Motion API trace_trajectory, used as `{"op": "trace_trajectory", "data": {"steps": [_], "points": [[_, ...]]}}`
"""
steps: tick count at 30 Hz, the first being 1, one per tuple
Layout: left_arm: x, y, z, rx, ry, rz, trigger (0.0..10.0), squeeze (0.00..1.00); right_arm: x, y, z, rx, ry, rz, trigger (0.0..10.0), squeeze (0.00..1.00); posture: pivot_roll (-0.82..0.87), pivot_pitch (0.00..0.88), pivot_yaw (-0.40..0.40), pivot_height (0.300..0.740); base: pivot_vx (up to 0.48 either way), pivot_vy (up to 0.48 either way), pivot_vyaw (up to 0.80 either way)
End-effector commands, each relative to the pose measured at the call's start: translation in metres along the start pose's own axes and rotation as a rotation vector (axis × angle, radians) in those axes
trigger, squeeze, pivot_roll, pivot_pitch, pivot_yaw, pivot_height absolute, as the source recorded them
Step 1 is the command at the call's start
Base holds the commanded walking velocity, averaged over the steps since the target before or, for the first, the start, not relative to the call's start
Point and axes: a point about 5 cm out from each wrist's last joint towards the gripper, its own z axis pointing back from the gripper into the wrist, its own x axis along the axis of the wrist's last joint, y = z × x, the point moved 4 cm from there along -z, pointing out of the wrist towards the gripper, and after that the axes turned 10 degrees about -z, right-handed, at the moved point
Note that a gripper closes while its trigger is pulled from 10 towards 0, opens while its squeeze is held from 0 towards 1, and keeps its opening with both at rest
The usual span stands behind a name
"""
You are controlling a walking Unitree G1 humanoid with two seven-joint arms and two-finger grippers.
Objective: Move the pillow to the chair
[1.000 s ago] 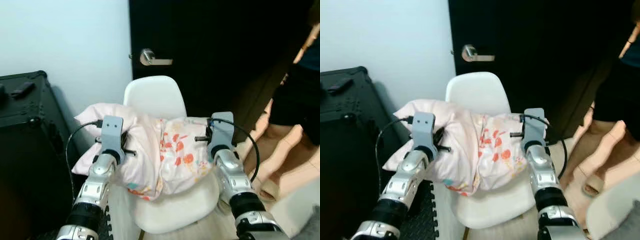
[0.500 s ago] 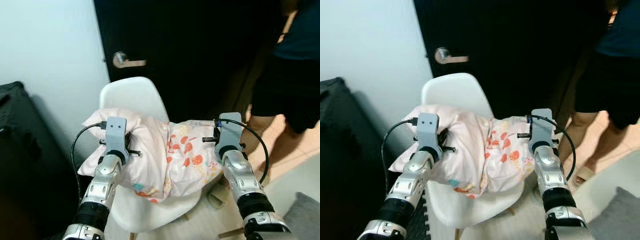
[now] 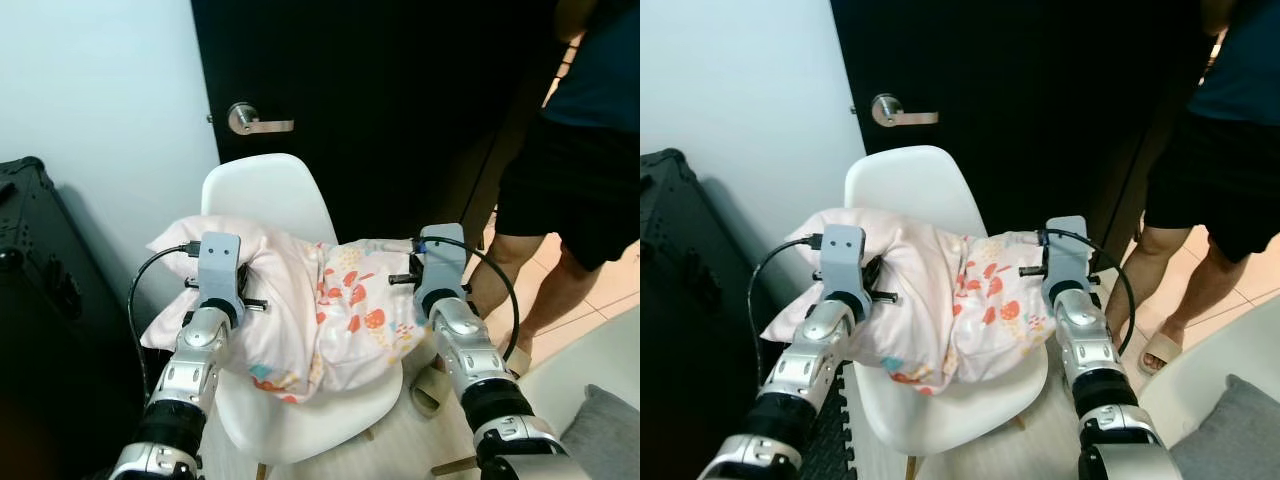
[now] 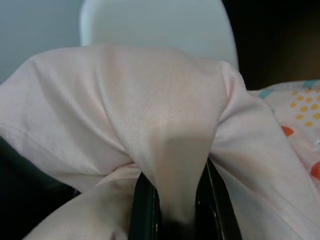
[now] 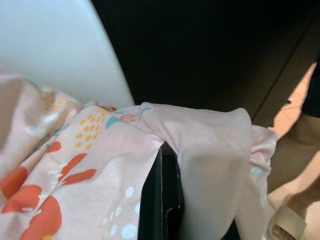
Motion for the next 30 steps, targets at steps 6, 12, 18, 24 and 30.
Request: {"op": "trace_trajectory", "data": {"steps": [6,12,18,24,30], "points": [[0.019,0.005,-0.007,0.002,-0.072,-0.032,10.0,0.00,0.018,0.014,-0.008,0.055,-0.049,0.018,10.0,0.00,-0.03,0.034,-0.043,0.675,0.000,0.000,0.00],[0.018,0.004,-0.008,-0.008,-0.068,-0.043,10.0,0.00,0.021,0.014,-0.010,0.057,-0.053,0.022,10.0,0.00,-0.03,0.047,-0.039,0.655,0.000,0.000,0.00],[0.010,-0.001,-0.005,-0.022,-0.050,-0.047,10.0,0.00,0.018,0.013,-0.011,0.056,-0.046,0.014,10.0,0.00,-0.03,0.061,-0.036,0.635,0.000,0.000,0.00],[0.009,-0.003,-0.004,-0.028,-0.048,-0.050,10.0,0.00,0.021,0.014,-0.013,0.058,-0.053,0.028,10.0,0.00,-0.03,0.072,-0.040,0.625,0.000,0.000,0.00],[0.013,-0.003,-0.007,-0.028,-0.061,-0.060,10.0,0.00,0.022,0.017,-0.014,0.068,-0.052,0.033,10.0,0.00,-0.03,0.081,-0.045,0.625,0.000,0.000,0.00]]}}
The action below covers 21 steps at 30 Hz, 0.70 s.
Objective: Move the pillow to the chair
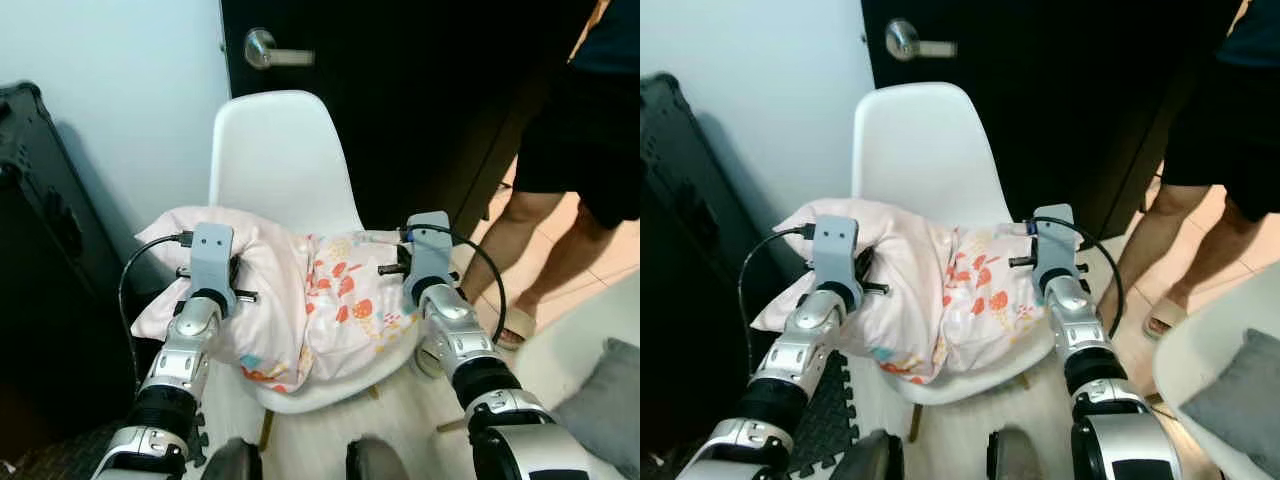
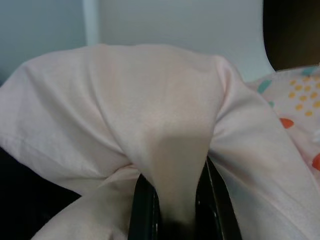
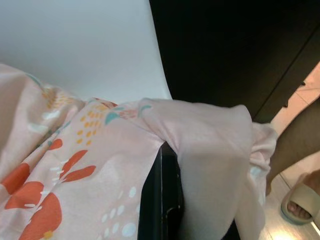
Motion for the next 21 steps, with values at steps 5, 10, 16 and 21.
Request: {"op": "trace_trajectory", "data": {"steps": [5,10,16,21], "points": [[0.022,-0.003,-0.005,-0.010,-0.089,-0.050,10.0,0.00,0.020,0.013,-0.006,0.056,-0.069,-0.005,10.0,0.00,-0.04,0.089,-0.051,0.625,0.000,0.000,0.00],[0.024,0.011,-0.009,0.036,-0.097,-0.082,10.0,0.00,0.026,0.020,-0.010,0.081,-0.078,-0.022,10.0,0.00,-0.04,0.101,-0.072,0.605,0.000,0.000,0.00],[0.031,0.035,-0.005,0.164,-0.144,-0.096,10.0,0.00,0.040,0.036,-0.015,0.143,-0.117,-0.065,10.0,0.00,-0.04,0.112,-0.074,0.605,0.000,0.000,0.00],[0.024,0.047,0.001,0.266,-0.113,-0.100,10.0,0.00,0.032,0.040,-0.014,0.166,-0.103,-0.034,10.0,0.05,-0.02,0.117,-0.081,0.605,0.000,0.000,0.00]]}}
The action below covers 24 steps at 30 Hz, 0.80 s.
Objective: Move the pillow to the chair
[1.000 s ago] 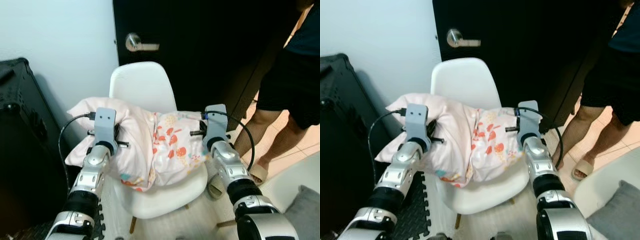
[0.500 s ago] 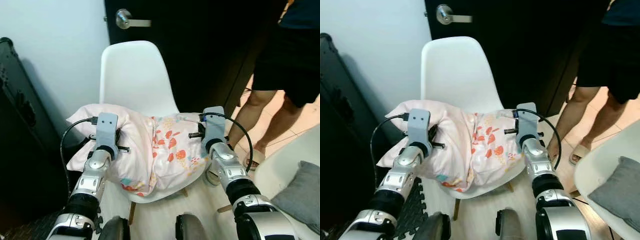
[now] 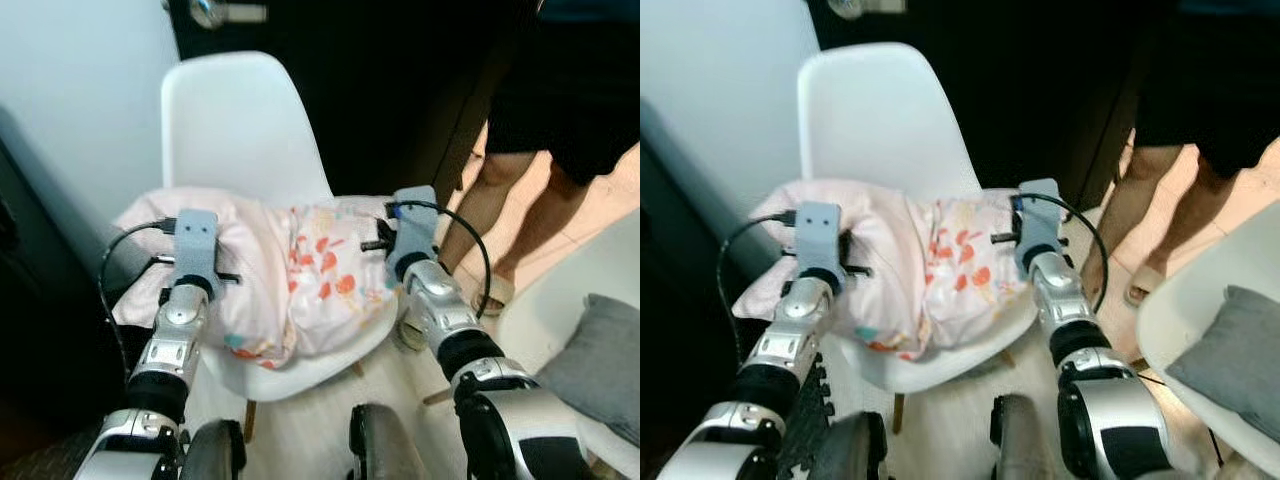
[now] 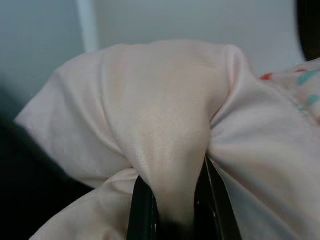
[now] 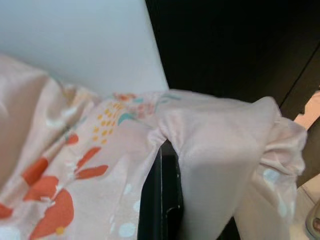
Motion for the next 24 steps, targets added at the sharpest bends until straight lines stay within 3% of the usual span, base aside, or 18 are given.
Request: {"op": "trace_trajectory", "data": {"steps": [1,5,10,13,14,17,18,20,21,22,23,24], "points": [[0.009,0.007,0.001,0.038,-0.046,-0.009,10.0,1.00,0.006,0.007,-0.002,0.031,-0.025,0.001,10.0,1.00,-0.02,0.117,-0.081,0.605,0.000,0.000,0.00],[-0.008,0.005,0.008,0.017,0.005,0.004,10.0,1.00,0.001,0.001,-0.001,0.013,-0.006,0.054,10.0,1.00,-0.02,0.124,-0.083,0.605,0.000,0.000,0.00],[-0.014,0.011,0.010,0.044,0.028,-0.006,10.0,1.00,0.003,-0.012,0.001,-0.038,-0.017,0.070,10.0,1.00,-0.03,0.126,-0.077,0.605,0.000,0.000,0.00],[-0.029,0.025,0.021,0.103,0.072,-0.018,10.0,1.00,0.008,-0.036,0.006,-0.141,-0.032,0.124,10.0,1.00,-0.03,0.123,-0.071,0.605,0.000,0.000,0.00],[-0.029,0.025,0.021,0.103,0.072,-0.018,10.0,1.00,0.008,-0.036,0.006,-0.141,-0.032,0.124,10.0,1.00,-0.03,0.123,-0.071,0.605,0.000,0.000,0.00],[-0.056,0.046,0.044,0.209,0.158,-0.019,10.0,1.00,0.005,-0.073,0.017,-0.332,-0.007,0.209,10.0,1.00,-0.03,0.120,-0.070,0.605,0.000,0.000,0.00],[-0.056,0.046,0.044,0.209,0.158,-0.019,10.0,1.00,0.005,-0.073,0.017,-0.332,-0.007,0.209,10.0,1.00,-0.03,0.120,-0.070,0.605,0.000,0.000,0.00],[-0.076,0.060,0.061,0.275,0.227,-0.032,10.0,1.00,-0.003,-0.096,0.027,-0.464,0.058,0.262,10.0,1.00,-0.03,0.119,-0.071,0.605,0.000,0.000,0.00],[-0.076,0.060,0.061,0.275,0.227,-0.032,10.0,1.00,-0.003,-0.096,0.027,-0.464,0.058,0.262,10.0,1.00,-0.03,0.119,-0.071,0.605,0.000,0.000,0.00],[-0.089,0.071,0.074,0.320,0.278,-0.053,10.0,1.00,-0.021,-0.109,0.037,-0.528,0.171,0.276,10.0,0.00,-0.03,0.117,-0.072,0.605,0.000,0.000,0.00],[-0.091,0.073,0.076,0.328,0.284,-0.072,10.0,1.00,-0.034,-0.108,0.039,-0.509,0.241,0.278,10.0,0.00,-0.03,0.114,-0.074,0.605,0.000,0.000,0.00],[-0.091,0.073,0.076,0.328,0.284,-0.072,10.0,1.00,-0.034,-0.108,0.039,-0.509,0.241,0.278,10.0,0.00,-0.03,0.114,-0.074,0.605,0.000,0.000,0.00]]}}
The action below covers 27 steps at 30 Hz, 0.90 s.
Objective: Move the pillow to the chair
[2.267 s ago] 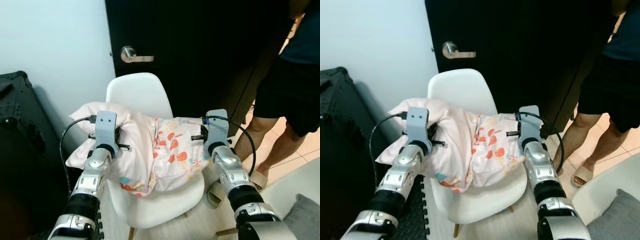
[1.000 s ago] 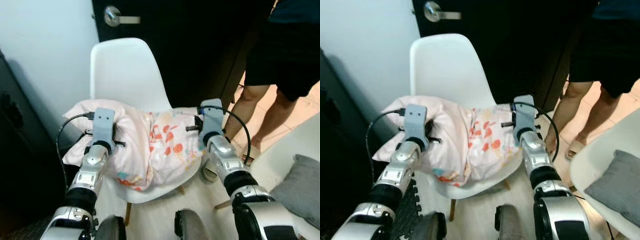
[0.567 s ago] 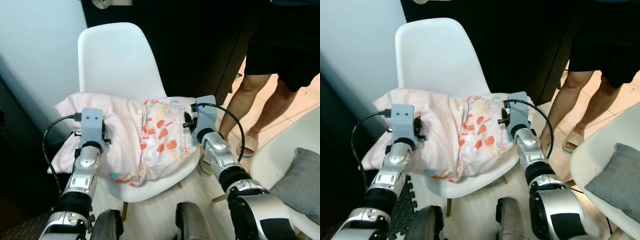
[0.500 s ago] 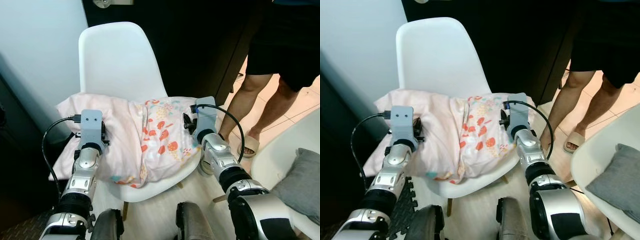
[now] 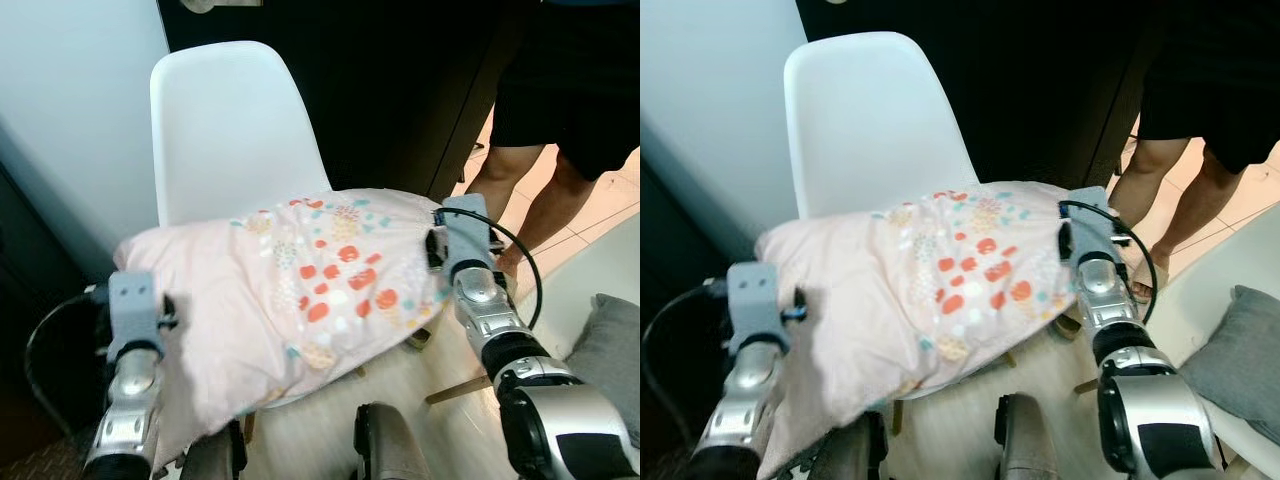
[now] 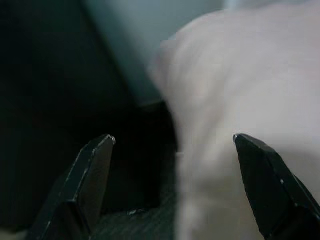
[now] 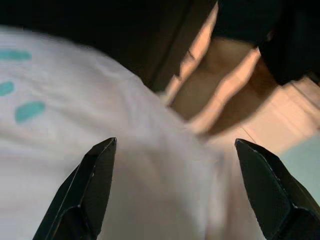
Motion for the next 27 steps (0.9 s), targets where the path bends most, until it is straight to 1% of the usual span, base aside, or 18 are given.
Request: {"op": "trace_trajectory", "data": {"steps": [1,4,5,6,7,8,9,11,12,14,15,18,19,20,22,24,26,27], "points": [[-0.003,0.009,0.000,0.030,0.009,-0.041,10.0,1.00,-0.029,0.003,0.005,0.022,0.123,0.038,10.0,0.00,-0.03,0.114,-0.074,0.605,0.000,0.000,0.00],[0.006,0.016,-0.003,0.061,-0.038,-0.081,10.0,1.00,-0.038,0.005,0.008,0.039,0.152,0.021,10.0,0.00,-0.03,0.108,-0.079,0.605,0.000,0.000,0.00],[0.009,0.017,-0.004,0.067,-0.045,-0.085,10.0,0.92,-0.037,0.008,0.008,0.057,0.145,0.000,10.0,0.00,-0.03,0.106,-0.078,0.605,0.000,0.000,0.00],[0.009,0.017,-0.004,0.067,-0.045,-0.085,10.0,0.92,-0.037,0.008,0.008,0.057,0.145,0.000,10.0,0.00,-0.03,0.106,-0.078,0.605,0.000,0.000,0.00],[0.017,0.018,-0.005,0.075,-0.071,-0.090,10.0,0.67,-0.033,0.019,0.008,0.110,0.131,-0.016,10.0,0.00,-0.03,0.101,-0.077,0.605,0.000,0.000,0.00],[0.020,0.018,-0.006,0.076,-0.082,-0.085,10.0,0.67,-0.030,0.023,0.008,0.129,0.121,-0.046,10.0,0.00,-0.03,0.100,-0.077,0.605,0.000,0.000,0.00],[0.024,0.017,-0.007,0.077,-0.094,-0.079,10.0,0.59,-0.026,0.030,0.009,0.160,0.108,-0.102,10.0,0.00,-0.03,0.097,-0.077,0.605,0.000,0.000,0.00],[0.028,0.017,-0.008,0.079,-0.107,-0.073,10.0,0.53,-0.021,0.034,0.009,0.175,0.094,-0.124,10.0,0.00,-0.03,0.097,-0.077,0.605,0.000,0.000,0.00],[0.036,0.016,-0.009,0.076,-0.133,-0.048,10.0,0.20,-0.009,0.041,0.008,0.212,0.048,-0.206,10.0,0.00,-0.03,0.094,-0.076,0.605,0.000,0.000,0.00],[0.041,0.015,-0.009,0.074,-0.151,-0.030,10.0,0.20,-0.001,0.045,0.008,0.235,0.014,-0.257,10.0,0.00,-0.03,0.093,-0.076,0.605,0.000,0.000,0.00],[0.051,0.013,-0.010,0.063,-0.185,0.015,10.0,0.00,0.014,0.050,0.008,0.263,-0.046,-0.302,10.0,0.00,-0.03,0.090,-0.077,0.605,0.000,0.000,0.00],[0.064,0.008,-0.009,0.031,-0.229,0.074,10.0,0.00,0.030,0.057,0.010,0.308,-0.114,-0.312,10.0,0.00,-0.03,0.090,-0.076,0.605,0.000,0.000,0.00],[0.086,-0.004,-0.005,-0.054,-0.310,0.136,10.0,0.00,0.045,0.064,0.014,0.352,-0.175,-0.342,10.0,0.00,-0.03,0.083,-0.082,0.605,0.000,0.000,0.00],[0.086,-0.004,-0.005,-0.054,-0.310,0.136,10.0,0.00,0.045,0.064,0.014,0.352,-0.175,-0.342,10.0,0.00,-0.03,0.083,-0.082,0.605,0.000,0.000,0.00],[0.124,-0.034,0.013,-0.274,-0.446,0.294,10.0,0.00,0.064,0.074,0.021,0.407,-0.251,-0.340,10.0,0.00,-0.03,0.079,-0.082,0.605,0.000,0.000,0.00],[0.133,-0.043,0.019,-0.323,-0.470,0.325,10.0,0.00,0.066,0.078,0.025,0.427,-0.270,-0.316,10.0,0.00,-0.03,0.072,-0.075,0.605,0.000,0.000,0.00],[0.133,-0.043,0.019,-0.323,-0.470,0.325,10.0,0.00,0.066,0.078,0.025,0.427,-0.270,-0.316,10.0,0.00,-0.03,0.072,-0.075,0.605,0.000,0.000,0.00],[0.134,-0.050,0.020,-0.338,-0.453,0.294,10.0,0.00,0.063,0.081,0.029,0.448,-0.264,-0.292,10.0,0.00,-0.03,0.070,-0.072,0.605,0.000,0.000,0.00]]}}
